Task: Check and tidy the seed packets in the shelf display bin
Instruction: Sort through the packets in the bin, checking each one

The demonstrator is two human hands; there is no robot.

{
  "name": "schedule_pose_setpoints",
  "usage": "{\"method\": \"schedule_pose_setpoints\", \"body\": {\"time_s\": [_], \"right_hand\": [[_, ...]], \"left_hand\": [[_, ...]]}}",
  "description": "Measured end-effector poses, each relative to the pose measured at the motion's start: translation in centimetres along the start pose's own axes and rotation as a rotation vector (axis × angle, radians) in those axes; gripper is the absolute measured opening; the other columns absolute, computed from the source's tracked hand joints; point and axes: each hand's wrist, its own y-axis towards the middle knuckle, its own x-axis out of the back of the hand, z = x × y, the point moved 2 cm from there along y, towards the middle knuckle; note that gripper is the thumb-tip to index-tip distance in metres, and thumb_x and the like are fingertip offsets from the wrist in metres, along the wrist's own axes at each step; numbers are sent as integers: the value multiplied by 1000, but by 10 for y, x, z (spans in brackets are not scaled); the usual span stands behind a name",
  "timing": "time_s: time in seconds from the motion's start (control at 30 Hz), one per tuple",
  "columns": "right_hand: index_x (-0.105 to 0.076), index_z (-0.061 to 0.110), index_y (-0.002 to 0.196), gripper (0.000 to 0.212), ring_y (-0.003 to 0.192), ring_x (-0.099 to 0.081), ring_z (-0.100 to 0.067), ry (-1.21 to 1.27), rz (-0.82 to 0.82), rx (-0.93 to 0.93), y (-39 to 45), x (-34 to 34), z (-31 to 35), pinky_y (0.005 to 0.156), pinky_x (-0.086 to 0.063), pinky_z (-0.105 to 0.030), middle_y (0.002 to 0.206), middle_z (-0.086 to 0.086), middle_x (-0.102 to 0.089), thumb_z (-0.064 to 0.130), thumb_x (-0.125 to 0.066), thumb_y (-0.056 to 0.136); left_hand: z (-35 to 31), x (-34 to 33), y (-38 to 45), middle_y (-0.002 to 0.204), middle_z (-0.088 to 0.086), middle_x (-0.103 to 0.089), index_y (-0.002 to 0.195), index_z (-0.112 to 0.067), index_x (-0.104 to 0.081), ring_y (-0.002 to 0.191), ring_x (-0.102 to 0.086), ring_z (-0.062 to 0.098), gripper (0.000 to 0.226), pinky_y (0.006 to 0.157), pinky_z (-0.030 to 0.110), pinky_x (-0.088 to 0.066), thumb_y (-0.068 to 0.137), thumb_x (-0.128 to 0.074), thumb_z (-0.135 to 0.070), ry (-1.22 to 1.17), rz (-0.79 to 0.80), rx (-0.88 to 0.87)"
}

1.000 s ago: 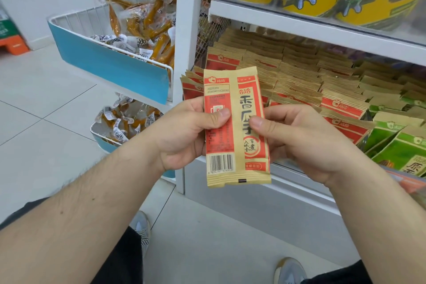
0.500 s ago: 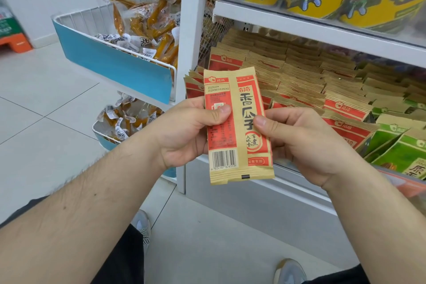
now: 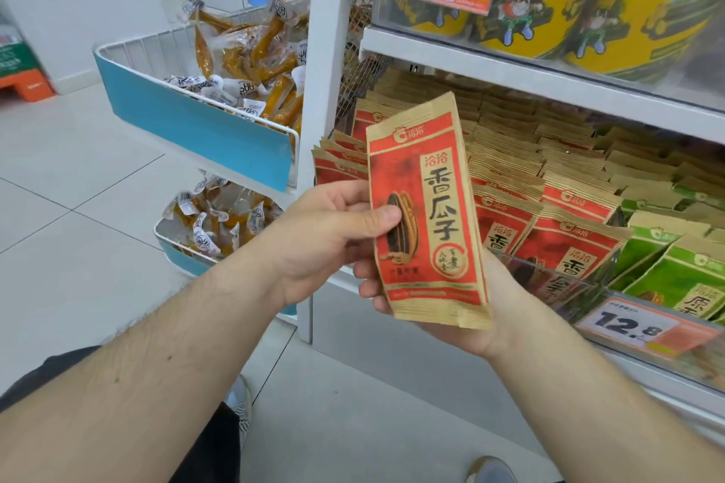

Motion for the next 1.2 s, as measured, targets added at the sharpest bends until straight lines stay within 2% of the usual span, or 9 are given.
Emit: {"method": "schedule_pose_setpoints", "body": {"time_s": [0.1, 0.17, 0.53, 0.73, 0.83, 0.9, 0.97, 1.03, 1.2], "right_hand": [[-70, 6, 109, 35, 96, -69, -31, -124, -234, 124, 4, 15, 9, 87, -54, -45, 107, -14, -72, 28, -48, 93], [-68, 5, 104, 40, 94, -63, -34, -148, -317, 199, 0, 21, 17, 95, -46, -52, 99, -13, -69, 37, -44, 96], [-75, 9, 88, 17, 74, -69, -26, -358, -248, 327, -11, 17, 26, 83, -52, -46, 89, -16, -75, 19, -62, 87], [-67, 8, 91, 14, 62, -69, -16, -402, -164, 421, -18, 15, 35, 63, -56, -35, 76, -7, -74, 13, -65, 78], [-59, 5, 82, 5, 38, -54, -7, -420, -154, 482, -24, 15, 39, 48, -46, -24, 48, 1, -60, 8, -60, 85], [-61, 8, 71, 22, 34, -41, -13, -501, -162, 575, -31, 17, 47, 47, -39, -22, 42, -4, -49, 23, -76, 76], [-69, 11, 71, 25, 35, -43, -16, -530, -183, 723, -42, 20, 63, 44, -41, -19, 52, -12, -57, 32, -83, 67], [-74, 16, 78, 23, 41, -55, -18, -471, -198, 852, -53, 22, 83, 47, -48, -21, 67, -7, -69, 36, -78, 65], [-75, 23, 91, 25, 67, -71, -25, -583, -270, 1015, -51, -6, 114, 64, -57, -35, 81, -4, -74, 43, -75, 76]], "left_hand": [[-3, 8, 1, 95, 15, -75, 102, -8, -69, 81, -71, 27, 31, 67, 36, -59, 74, -71, -19, -26, -152, 16], [-6, 10, 1, 93, 12, -76, 102, -8, -68, 79, -73, 23, 34, 64, 33, -59, 70, -70, -20, -8, -186, 14], [-11, 10, -1, 92, 8, -76, 104, -11, -69, 78, -73, 21, 37, 61, 31, -58, 68, -71, -22, 104, -164, 6], [-16, 11, -4, 100, 3, -75, 111, -21, -70, 93, -72, 20, 48, 85, 43, -57, 63, -78, -24, 389, -35, -47], [-23, 6, -6, 98, -6, -75, 110, -27, -70, 88, -70, 8, 42, 83, 32, -57, 69, -75, -31, 506, 18, -116], [-36, 8, -4, 91, -13, -74, 101, -30, -71, 83, -67, -1, 31, 78, 22, -54, 73, -69, -41, 595, -71, -219], [-52, 24, 3, 87, -15, -70, 91, -34, -70, 85, -63, -4, 26, 77, 18, -50, 79, -66, -57, 780, -300, -373], [-66, 42, 14, 99, -18, -67, 89, -36, -68, 103, -57, 4, 36, 92, 33, -45, 79, -54, -67, 1128, -462, -499], [-57, 47, 40, 141, -19, -47, 103, -38, -69, 132, -23, 7, 71, 101, 36, -10, 61, -30, -80, 1519, -347, -398]]}}
